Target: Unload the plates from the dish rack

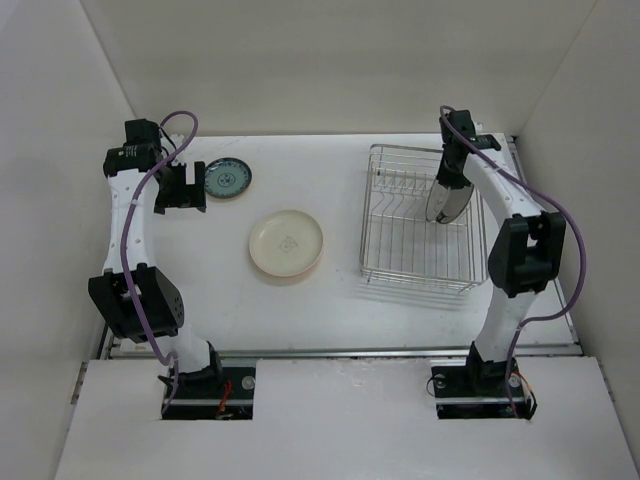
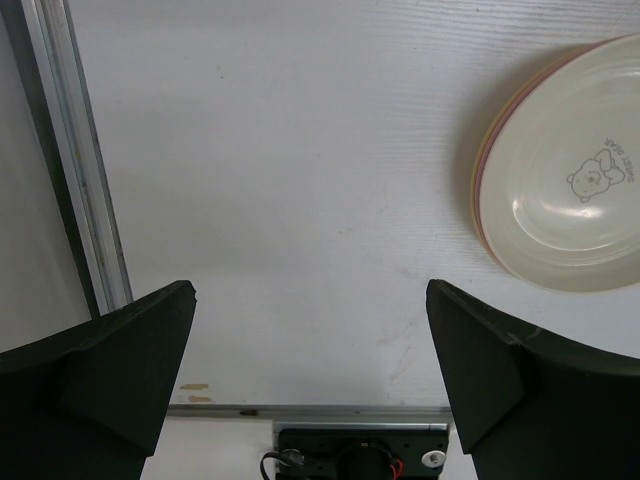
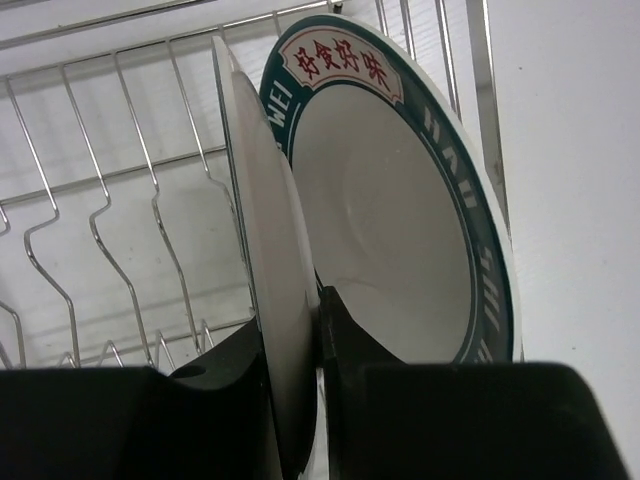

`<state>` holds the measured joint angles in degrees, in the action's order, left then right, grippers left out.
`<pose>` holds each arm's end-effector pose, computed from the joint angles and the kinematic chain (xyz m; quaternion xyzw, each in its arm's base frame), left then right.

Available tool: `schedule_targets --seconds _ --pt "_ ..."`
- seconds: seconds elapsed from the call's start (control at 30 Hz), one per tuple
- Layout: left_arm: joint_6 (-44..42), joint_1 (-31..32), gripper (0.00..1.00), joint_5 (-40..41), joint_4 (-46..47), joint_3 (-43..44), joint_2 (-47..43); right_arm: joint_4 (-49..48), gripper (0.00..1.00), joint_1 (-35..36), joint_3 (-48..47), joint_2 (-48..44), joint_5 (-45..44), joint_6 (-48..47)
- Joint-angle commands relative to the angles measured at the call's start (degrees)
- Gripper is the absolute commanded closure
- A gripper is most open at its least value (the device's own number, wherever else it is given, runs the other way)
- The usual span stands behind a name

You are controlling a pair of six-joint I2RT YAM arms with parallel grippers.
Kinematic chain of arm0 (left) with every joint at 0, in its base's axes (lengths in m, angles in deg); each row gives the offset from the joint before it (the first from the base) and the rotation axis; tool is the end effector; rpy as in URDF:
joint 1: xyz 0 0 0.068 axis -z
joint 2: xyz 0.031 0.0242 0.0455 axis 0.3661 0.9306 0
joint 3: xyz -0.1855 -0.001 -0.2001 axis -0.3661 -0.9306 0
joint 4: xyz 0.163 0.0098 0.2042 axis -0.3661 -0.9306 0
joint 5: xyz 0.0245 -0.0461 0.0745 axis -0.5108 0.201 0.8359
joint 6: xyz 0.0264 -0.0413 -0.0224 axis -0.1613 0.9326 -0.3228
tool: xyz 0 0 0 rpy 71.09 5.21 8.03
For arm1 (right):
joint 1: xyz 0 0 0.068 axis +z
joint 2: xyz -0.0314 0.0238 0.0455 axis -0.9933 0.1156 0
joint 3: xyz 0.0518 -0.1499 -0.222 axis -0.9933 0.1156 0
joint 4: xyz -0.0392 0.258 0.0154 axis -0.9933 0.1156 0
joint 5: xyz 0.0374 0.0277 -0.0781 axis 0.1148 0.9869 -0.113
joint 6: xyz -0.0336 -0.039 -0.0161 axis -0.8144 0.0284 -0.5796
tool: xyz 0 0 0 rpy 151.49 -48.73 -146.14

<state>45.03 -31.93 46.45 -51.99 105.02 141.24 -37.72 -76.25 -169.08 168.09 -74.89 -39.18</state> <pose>0.3273 0.0555 0.3652 0.0284 0.9512 -0.0043 0.3072 0.4209 0.0398 0.2892 0.1563 0.9336 -0.1025 0.3058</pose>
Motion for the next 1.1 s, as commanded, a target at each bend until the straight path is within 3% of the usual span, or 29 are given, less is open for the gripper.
schedule_targets --seconds 0.0,0.17,0.27,0.33,0.37,0.4,0.43,0.47,0.6,0.8,1.07 --pt "-0.47 0.18 0.0 -1.17 -0.43 -0.32 -2.58 0.96 1.0 1.4 -4.82 -3.81 -7.86 0.1" --pt "-0.47 0.18 0.0 -3.63 -0.43 -0.32 -2.58 6.67 1.0 5.36 -17.82 -7.24 -15.54 -1.93" --pt "-1.16 0.18 0.0 -7.66 -0.96 -0.32 -3.1 7.47 1.0 8.52 -23.27 -9.7 -13.19 -1.93" --pt "-1.87 0.18 0.0 -13.17 -1.58 0.21 -3.11 2.14 1.0 9.93 -21.99 -13.39 -6.27 -3.5" --pt "-2.83 0.18 0.0 -18.26 -2.97 0.82 -3.11 -3.54 1.0 11.33 -17.62 -15.66 4.13 -4.55" --pt "-3.62 0.18 0.0 -18.31 -3.59 1.61 -3.11 -3.6 1.0 12.13 -15.05 -16.38 10.15 -4.56" --pt "-4.33 0.18 0.0 -23.97 -4.29 1.62 -3.11 -9.52 1.0 12.83 -12.33 -16.39 16.56 -5.08" --pt "-4.94 0.18 0.0 -26.72 -4.82 2.49 -3.11 -12.62 1.0 13.88 -9.61 -16.39 30.72 -5.09" --pt "-7.49 1.22 0.0 -36.66 -7.02 3.73 -3.11 -24.86 1.0 19.41 -1.67 -11.92 54.46 -4.47" --pt "-8.03 1.85 0.0 -40.9 -7.55 3.73 -2.58 -28.03 1.0 29.25 -8.43 0.74 65.04 -4.47" --pt "-9.34 2.46 0.0 -38.0 -7.02 -0.13 -1.35 -36.37 1.0 32.79 -10.3 5.76 72.08 -0.79"
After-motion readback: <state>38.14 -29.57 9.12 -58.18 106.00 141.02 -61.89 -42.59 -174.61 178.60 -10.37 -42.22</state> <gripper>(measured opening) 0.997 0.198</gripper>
